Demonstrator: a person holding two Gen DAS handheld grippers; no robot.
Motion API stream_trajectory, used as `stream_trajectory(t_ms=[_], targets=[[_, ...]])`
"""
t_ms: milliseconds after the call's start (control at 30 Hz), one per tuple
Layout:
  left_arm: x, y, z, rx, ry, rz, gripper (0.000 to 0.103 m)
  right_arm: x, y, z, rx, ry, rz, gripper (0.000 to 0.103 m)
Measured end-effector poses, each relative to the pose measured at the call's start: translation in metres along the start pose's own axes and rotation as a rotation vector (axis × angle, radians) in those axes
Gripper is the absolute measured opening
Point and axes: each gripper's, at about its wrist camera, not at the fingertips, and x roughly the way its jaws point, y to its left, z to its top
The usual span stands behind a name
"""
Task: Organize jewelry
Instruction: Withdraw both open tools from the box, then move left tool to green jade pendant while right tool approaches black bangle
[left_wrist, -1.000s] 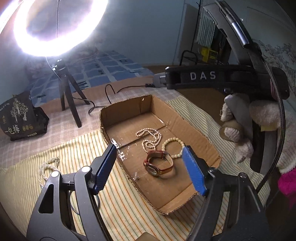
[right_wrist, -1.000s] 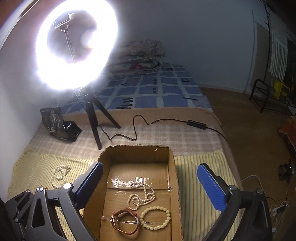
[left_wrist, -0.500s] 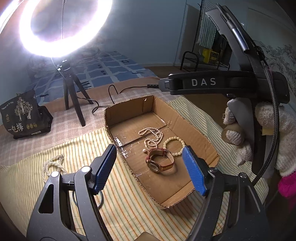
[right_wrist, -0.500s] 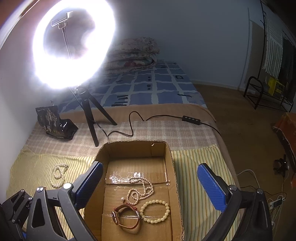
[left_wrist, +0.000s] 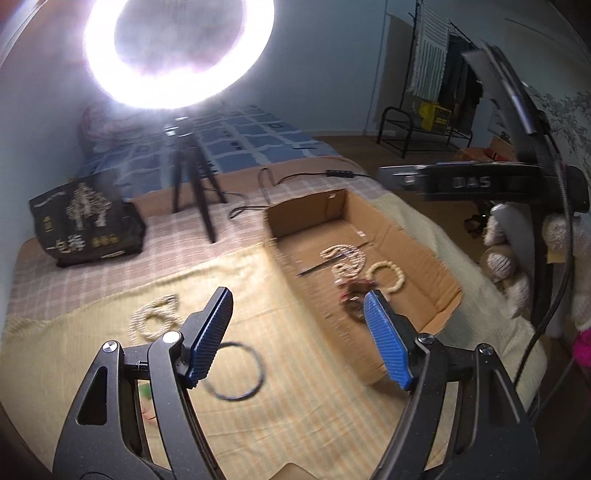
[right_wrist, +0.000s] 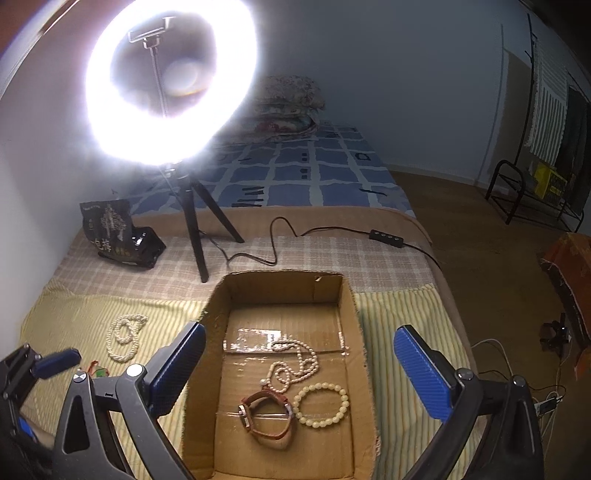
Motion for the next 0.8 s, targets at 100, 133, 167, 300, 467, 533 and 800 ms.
stream_trajectory(t_ms=[100, 133, 167, 300, 467, 533, 800], targets=[[-0.010, 0.023, -0.008, -0.018, 0.004, 0.026, 0.076, -0.003, 0.005, -0.003, 0.006, -0.006, 0.031, 0.103], [-0.014, 0.031, -0.011, -0.025, 0.004, 0.036, 0.076, -0.004, 0.008, -0.005, 0.002, -0.007, 0.037, 0.103], [-0.015, 0.036, -0.013, -0.030, 0.004, 0.044, 0.076, -0.005, 0.012, -0.006, -0.005, -0.009, 0.041, 0.103], [-0.021, 0.068, -0.022, -0.079, 0.017, 0.080, 0.076, -0.007, 0.027, -0.012, -0.036, -0.013, 0.071, 0.103], [-0.028, 0.098, -0.031, -0.122, 0.027, 0.108, 0.076, -0.010, 0.050, -0.022, -0.079, -0.010, 0.153, 0.103], [-0.028, 0.109, -0.035, -0.137, 0.034, 0.118, 0.076, -0.012, 0.060, -0.026, -0.094, -0.004, 0.188, 0.103], [-0.018, 0.143, -0.056, -0.209, 0.097, 0.108, 0.067, -0.011, 0.104, -0.046, -0.193, 0.050, 0.288, 0.101]])
